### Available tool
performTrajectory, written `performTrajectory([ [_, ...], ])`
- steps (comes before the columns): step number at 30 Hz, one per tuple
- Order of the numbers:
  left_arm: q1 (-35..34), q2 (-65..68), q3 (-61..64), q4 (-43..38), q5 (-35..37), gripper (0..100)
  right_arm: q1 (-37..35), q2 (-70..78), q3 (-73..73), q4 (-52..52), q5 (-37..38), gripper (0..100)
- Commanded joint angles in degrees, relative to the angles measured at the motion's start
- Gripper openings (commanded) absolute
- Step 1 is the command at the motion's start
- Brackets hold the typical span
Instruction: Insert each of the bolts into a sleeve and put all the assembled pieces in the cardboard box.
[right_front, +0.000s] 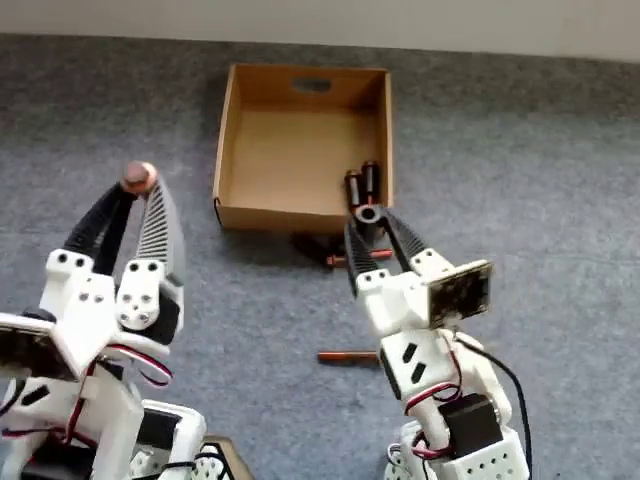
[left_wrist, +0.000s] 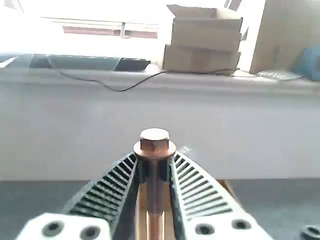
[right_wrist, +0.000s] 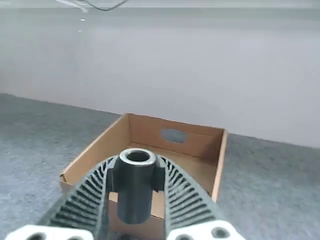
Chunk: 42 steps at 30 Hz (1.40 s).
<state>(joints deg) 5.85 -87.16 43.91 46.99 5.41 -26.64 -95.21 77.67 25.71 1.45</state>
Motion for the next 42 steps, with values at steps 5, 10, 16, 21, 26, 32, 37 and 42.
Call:
performTrajectory([
  [5,19.3,16.3,-7.3,-7.1,2.8,1,-4.5,-0.1,8.1,-12.3,5.5,0.5],
  [10,21.6,21.8,-7.2,-11.5,2.8,1,-1.0,-0.6,9.0,-12.5,5.5,0.5],
  [16,24.7,27.7,-6.0,-16.4,2.9,1,3.8,-0.6,8.9,-12.6,-1.7,0.5],
  [21,25.4,32.8,-6.0,-22.3,2.9,1,4.5,-0.6,8.9,-12.6,-1.1,0.5],
  [26,27.5,35.5,-6.2,-24.0,3.1,1,4.5,-0.6,8.9,-12.5,-1.1,0.5],
  [32,27.8,39.4,-6.4,-26.5,3.1,1,4.5,-0.6,9.0,-12.5,-1.1,0.5],
  [37,28.3,40.7,-6.4,-27.1,3.1,1,4.5,-0.6,9.2,-12.5,-1.1,0.5],
  [42,30.0,40.9,-6.5,-29.4,3.1,1,4.5,-0.6,9.2,-12.5,-1.1,0.5],
])
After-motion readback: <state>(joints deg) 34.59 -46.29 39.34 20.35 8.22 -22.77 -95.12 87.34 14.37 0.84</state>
